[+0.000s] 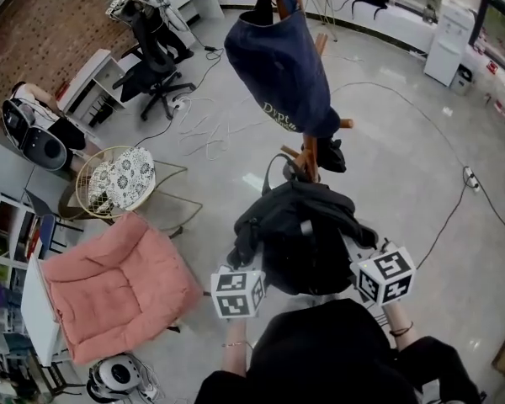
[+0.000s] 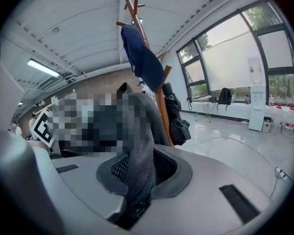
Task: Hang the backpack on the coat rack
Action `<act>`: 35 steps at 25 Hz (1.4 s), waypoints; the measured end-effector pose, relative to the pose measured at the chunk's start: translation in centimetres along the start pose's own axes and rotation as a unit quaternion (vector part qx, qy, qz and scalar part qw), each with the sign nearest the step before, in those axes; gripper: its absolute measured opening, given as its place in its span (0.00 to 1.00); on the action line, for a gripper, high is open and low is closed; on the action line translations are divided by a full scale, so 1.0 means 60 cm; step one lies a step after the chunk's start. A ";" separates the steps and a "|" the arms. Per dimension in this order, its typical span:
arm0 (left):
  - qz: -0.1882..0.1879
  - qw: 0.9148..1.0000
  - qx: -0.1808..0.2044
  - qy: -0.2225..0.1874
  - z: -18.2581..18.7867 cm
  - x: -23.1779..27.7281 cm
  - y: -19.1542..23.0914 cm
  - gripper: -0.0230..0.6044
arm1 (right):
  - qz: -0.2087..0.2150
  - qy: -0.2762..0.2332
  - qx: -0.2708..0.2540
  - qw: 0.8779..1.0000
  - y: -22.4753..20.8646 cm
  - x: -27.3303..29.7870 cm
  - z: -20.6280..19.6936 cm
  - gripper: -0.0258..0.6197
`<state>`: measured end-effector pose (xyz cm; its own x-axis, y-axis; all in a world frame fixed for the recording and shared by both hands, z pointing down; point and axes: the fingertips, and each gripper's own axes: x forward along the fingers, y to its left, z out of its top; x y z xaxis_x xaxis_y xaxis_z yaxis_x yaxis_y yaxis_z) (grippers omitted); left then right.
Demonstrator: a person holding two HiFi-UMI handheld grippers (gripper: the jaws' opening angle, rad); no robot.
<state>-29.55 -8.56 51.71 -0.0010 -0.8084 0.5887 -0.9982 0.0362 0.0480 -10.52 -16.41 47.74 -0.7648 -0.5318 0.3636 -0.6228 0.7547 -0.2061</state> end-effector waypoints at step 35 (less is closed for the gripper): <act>-0.057 0.993 0.047 0.089 -0.068 0.190 0.010 0.27 | -0.088 0.037 0.045 0.994 -0.094 0.098 -0.117 0.10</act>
<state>-29.90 -15.34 61.75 0.1153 -0.6869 0.7175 -0.9923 -0.1120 0.0523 -10.33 -21.06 57.43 -0.6312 -0.6197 0.4664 -0.7601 0.6139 -0.2130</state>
